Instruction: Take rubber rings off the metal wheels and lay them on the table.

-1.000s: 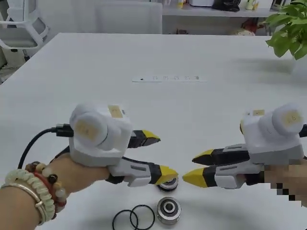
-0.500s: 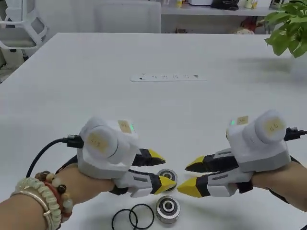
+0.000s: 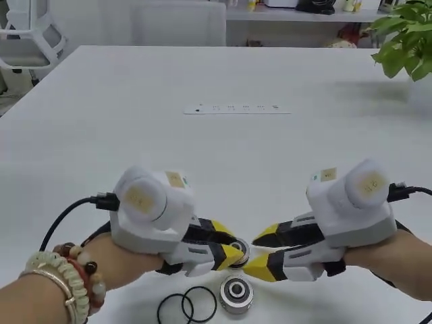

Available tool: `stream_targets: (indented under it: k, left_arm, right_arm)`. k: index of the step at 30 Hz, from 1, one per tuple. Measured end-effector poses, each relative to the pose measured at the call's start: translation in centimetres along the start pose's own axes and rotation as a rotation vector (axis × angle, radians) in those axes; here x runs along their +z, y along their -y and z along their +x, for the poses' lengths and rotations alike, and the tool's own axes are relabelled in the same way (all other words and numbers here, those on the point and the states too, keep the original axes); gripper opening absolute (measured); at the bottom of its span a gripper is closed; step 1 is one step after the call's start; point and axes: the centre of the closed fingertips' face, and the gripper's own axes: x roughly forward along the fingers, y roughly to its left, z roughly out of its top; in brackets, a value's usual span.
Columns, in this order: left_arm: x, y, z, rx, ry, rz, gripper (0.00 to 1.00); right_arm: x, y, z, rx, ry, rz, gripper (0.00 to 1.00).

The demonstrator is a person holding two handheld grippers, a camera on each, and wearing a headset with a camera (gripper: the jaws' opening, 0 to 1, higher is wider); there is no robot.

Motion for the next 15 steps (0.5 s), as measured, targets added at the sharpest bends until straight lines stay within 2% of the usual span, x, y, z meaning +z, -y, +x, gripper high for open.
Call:
stream_targets:
  k: [8, 10, 15]
  left_arm:
    - [0.0, 0.0, 0.0, 0.001, 0.008, 0.002, 0.15]
    - [0.0, 0.0, 0.0, 0.001, 0.010, 0.001, 0.15]
    - [0.0, 0.1, 0.0, 0.001, 0.014, 0.002, 0.15]
  right_arm:
    - [0.1, 0.2, 1.0, -0.031, -0.009, -0.035, 0.26]
    - [0.5, 0.0, 1.1, -0.024, 0.004, -0.036, 0.25]
    - [0.3, 0.0, 1.1, -0.017, -0.007, -0.038, 0.23]
